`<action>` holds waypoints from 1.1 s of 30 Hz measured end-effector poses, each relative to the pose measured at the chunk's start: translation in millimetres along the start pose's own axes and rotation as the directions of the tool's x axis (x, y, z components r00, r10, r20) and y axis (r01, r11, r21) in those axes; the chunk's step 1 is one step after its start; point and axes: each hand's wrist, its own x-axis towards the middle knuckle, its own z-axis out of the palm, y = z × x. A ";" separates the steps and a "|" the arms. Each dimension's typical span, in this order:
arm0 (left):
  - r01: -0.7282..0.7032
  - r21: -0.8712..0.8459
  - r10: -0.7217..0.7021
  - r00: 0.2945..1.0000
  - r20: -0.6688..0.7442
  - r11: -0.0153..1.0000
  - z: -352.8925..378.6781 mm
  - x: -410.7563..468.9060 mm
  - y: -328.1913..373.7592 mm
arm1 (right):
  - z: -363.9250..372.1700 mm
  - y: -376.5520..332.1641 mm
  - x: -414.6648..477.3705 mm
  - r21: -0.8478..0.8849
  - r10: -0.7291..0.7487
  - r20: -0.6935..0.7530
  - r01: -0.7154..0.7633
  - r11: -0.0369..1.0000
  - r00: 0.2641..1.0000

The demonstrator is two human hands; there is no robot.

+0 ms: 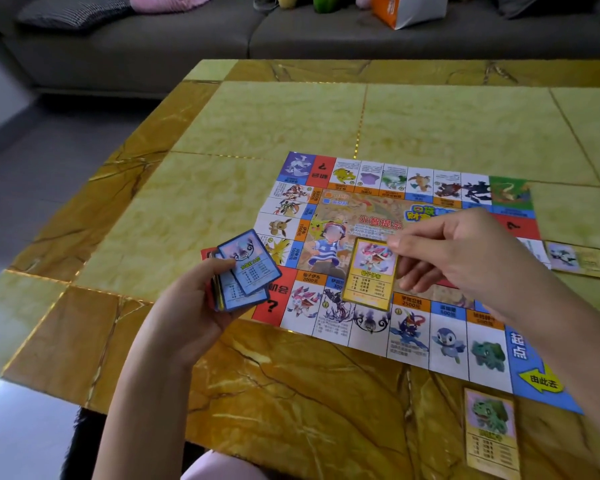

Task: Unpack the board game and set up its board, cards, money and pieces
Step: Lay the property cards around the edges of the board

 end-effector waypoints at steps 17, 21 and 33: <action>-0.024 0.009 0.024 1.000 -0.017 1.000 -2.7 1.5 -0.4 | 10.8 1.5 -15.2 -0.071 -0.050 0.096 0.057 0.996 0.994; -0.029 0.012 0.029 0.999 -0.036 1.000 -3.9 3.4 -0.5 | 40.5 25.4 -24.4 -0.153 0.075 0.216 -0.042 0.987 0.974; -0.057 -0.043 0.055 0.997 -0.050 0.997 -8.7 2.0 1.0 | 76.6 54.9 -42.0 -0.541 -0.419 0.250 0.485 0.687 0.873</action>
